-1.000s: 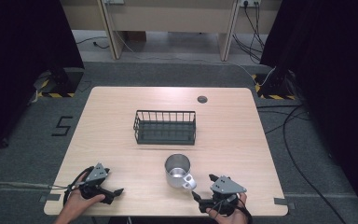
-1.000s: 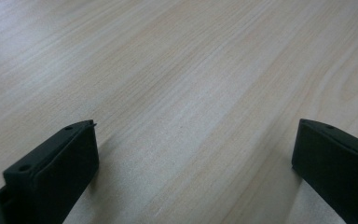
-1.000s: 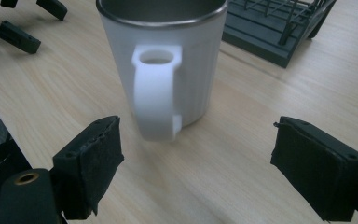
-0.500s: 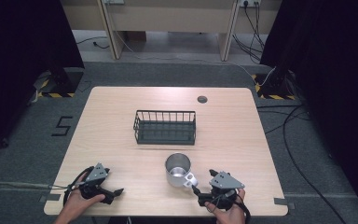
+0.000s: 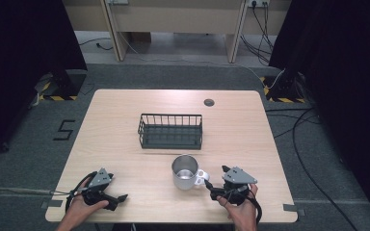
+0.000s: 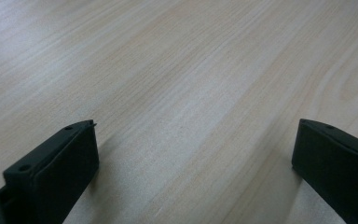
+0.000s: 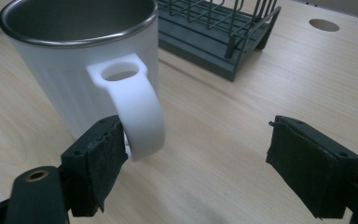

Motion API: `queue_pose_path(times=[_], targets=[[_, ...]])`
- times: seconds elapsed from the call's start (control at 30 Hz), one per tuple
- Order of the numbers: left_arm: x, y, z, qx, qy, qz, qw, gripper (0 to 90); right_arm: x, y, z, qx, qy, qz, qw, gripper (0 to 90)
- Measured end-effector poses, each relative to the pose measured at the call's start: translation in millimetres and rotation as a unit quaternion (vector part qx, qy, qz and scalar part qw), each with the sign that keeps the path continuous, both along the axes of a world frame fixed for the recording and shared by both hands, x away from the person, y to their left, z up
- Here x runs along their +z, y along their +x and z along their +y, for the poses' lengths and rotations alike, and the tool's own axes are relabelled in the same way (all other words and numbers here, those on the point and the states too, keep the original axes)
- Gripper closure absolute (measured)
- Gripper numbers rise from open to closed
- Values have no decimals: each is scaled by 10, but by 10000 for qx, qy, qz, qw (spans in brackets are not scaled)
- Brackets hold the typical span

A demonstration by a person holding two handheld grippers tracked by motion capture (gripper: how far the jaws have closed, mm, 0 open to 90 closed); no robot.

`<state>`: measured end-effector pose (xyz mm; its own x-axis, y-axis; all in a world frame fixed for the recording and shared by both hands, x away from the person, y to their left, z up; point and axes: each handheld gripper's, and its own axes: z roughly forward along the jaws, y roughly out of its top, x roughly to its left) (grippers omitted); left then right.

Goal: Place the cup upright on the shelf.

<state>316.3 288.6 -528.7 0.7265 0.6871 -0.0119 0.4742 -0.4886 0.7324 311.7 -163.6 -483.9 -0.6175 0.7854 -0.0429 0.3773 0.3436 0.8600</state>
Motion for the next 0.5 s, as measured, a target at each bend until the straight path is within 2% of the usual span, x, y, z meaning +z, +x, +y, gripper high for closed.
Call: queue_pose_path(times=[0.27,0.33,0.5], targets=[[0,0,-1,5,-2,1,10000,0,-17,156,-77,-90,77,15,9999,192],[0,0,0,3,-1,0,10000,0,-15,158,-80,-88,96,26,9999,193],[0,0,-1,4,-3,1,10000,0,35,101,-70,35,330,-33,9994,180]])
